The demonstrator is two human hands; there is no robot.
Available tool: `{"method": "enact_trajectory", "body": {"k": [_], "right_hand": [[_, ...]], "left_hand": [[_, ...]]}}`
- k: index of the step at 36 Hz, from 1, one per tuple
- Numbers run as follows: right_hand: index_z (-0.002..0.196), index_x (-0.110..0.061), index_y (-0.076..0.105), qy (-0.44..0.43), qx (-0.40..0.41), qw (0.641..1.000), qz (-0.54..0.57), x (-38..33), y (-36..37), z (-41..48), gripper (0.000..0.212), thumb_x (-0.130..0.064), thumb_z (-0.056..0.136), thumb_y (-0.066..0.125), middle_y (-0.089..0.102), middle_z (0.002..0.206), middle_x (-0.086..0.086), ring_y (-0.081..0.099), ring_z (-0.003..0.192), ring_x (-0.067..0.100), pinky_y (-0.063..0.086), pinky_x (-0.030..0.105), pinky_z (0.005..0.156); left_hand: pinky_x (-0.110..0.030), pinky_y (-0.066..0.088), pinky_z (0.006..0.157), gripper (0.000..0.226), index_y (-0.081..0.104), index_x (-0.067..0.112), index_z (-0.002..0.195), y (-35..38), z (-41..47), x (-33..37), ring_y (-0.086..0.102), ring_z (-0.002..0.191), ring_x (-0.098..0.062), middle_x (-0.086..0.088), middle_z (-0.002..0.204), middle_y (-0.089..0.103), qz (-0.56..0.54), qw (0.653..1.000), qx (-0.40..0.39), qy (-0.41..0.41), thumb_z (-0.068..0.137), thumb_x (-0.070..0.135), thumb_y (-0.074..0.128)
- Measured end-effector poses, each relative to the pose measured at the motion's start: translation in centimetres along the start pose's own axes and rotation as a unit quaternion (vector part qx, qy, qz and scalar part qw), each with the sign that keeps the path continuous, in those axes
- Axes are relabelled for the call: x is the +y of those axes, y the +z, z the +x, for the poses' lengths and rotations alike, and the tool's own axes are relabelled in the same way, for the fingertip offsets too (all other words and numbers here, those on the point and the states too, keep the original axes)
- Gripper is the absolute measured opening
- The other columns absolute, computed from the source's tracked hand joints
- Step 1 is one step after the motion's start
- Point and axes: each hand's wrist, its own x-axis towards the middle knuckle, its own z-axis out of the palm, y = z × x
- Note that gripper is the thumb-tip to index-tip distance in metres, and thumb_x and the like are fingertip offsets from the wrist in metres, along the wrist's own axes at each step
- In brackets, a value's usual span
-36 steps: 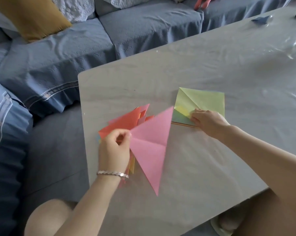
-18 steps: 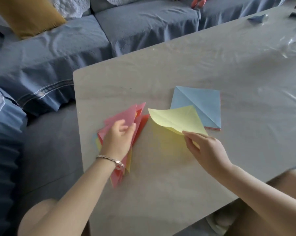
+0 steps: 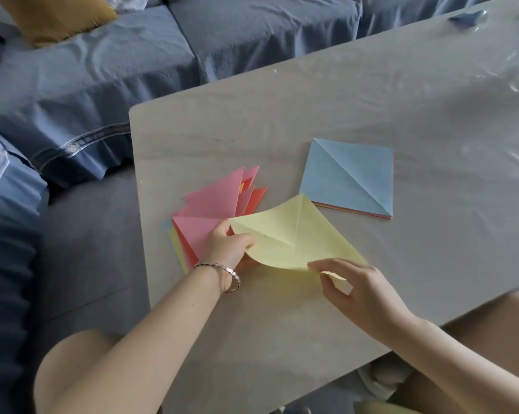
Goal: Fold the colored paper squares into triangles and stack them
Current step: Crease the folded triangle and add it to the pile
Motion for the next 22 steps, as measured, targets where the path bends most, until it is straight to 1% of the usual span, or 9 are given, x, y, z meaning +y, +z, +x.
{"method": "enact_trajectory", "body": {"k": [2,4,6,10,13,15,17,19,22], "right_hand": [[0.09,-0.021,0.073,-0.027,-0.028,0.999,-0.01,-0.3,0.1,0.2,0.019,-0.018,0.079,0.058,0.071,0.09,-0.014,0.064,0.083,0.003,0.049,0.017,0.076],[0.087,-0.02,0.073,-0.056,-0.049,0.997,-0.022,-0.5,0.0,0.1,0.021,-0.023,0.082,0.053,0.071,0.087,-0.012,0.065,0.078,0.004,0.05,0.019,0.074],[0.085,-0.02,0.071,-0.065,-0.059,0.996,-0.018,-0.6,-0.1,-0.1,0.022,-0.024,0.082,0.051,0.072,0.087,-0.011,0.066,0.078,0.005,0.051,0.021,0.074],[0.086,-0.025,0.066,-0.041,-0.057,0.997,0.031,-0.6,-0.7,-0.1,0.016,-0.024,0.081,0.051,0.07,0.087,-0.011,0.064,0.081,0.004,0.05,0.022,0.074],[0.09,-0.026,0.065,-0.031,-0.07,0.995,0.063,-0.5,-1.1,0.0,0.014,-0.029,0.082,0.053,0.069,0.091,-0.013,0.063,0.085,0.002,0.05,0.022,0.078],[0.091,-0.028,0.065,-0.021,-0.068,0.993,0.099,-0.7,-1.3,0.1,0.013,-0.031,0.084,0.055,0.068,0.092,-0.014,0.063,0.088,0.001,0.049,0.019,0.079],[0.089,-0.034,0.063,-0.003,-0.046,0.99,0.129,-0.9,-1.6,0.4,0.009,-0.034,0.084,0.055,0.067,0.095,-0.016,0.062,0.09,-0.002,0.046,0.012,0.08],[0.084,-0.034,0.062,0.018,-0.005,0.99,0.142,-1.0,-1.8,0.9,0.008,-0.037,0.082,0.055,0.063,0.102,-0.018,0.061,0.091,-0.004,0.041,0.006,0.081],[0.075,-0.032,0.063,0.083,0.061,0.984,0.148,-0.8,-2.2,1.7,0.016,-0.048,0.079,0.065,0.059,0.109,-0.02,0.056,0.1,-0.003,0.037,0.006,0.085]], "left_hand": [[-0.05,0.051,0.086,0.046,0.06,0.0,0.089,-0.4,0.4,-0.4,0.065,0.082,-0.033,-0.015,0.088,0.068,-0.021,0.999,0.013,-0.029,0.048,0.018,0.069],[-0.036,0.052,0.083,0.028,0.063,0.01,0.08,-0.6,0.3,-0.2,0.066,0.084,-0.028,-0.01,0.088,0.069,-0.022,0.999,0.021,-0.032,0.059,0.018,0.08],[-0.027,0.053,0.073,0.017,0.063,0.016,0.077,-1.0,0.7,-0.2,0.065,0.076,-0.02,-0.003,0.081,0.068,-0.003,1.0,0.015,-0.013,0.069,0.014,0.078],[-0.016,0.052,0.051,0.012,0.066,0.011,0.073,-1.4,0.7,-0.2,0.063,0.061,-0.013,0.0,0.069,0.067,0.068,0.997,-0.006,0.038,0.071,0.004,0.075],[-0.02,0.053,0.059,0.015,0.065,0.015,0.07,-1.2,0.3,-0.2,0.063,0.064,-0.013,0.001,0.07,0.066,0.093,0.993,0.0,0.077,0.073,0.004,0.073],[-0.023,0.052,0.068,0.01,0.066,0.015,0.076,-1.3,-0.2,-0.5,0.062,0.069,-0.013,0.002,0.073,0.067,0.102,0.989,0.0,0.104,0.075,0.008,0.073],[-0.014,0.049,0.066,0.01,0.066,0.016,0.08,-1.5,-0.6,-0.7,0.061,0.068,-0.008,0.004,0.074,0.066,0.098,0.987,-0.005,0.125,0.076,0.01,0.073],[-0.007,0.046,0.06,0.016,0.064,0.021,0.073,-1.7,-1.1,-0.8,0.059,0.065,-0.003,0.009,0.071,0.065,0.092,0.986,-0.007,0.141,0.076,0.008,0.072],[-0.024,0.055,0.063,0.02,0.066,0.019,0.071,-2.2,-1.8,-1.1,0.062,0.063,-0.01,0.005,0.069,0.067,0.063,0.99,-0.041,0.124,0.076,0.0,0.07]]}}
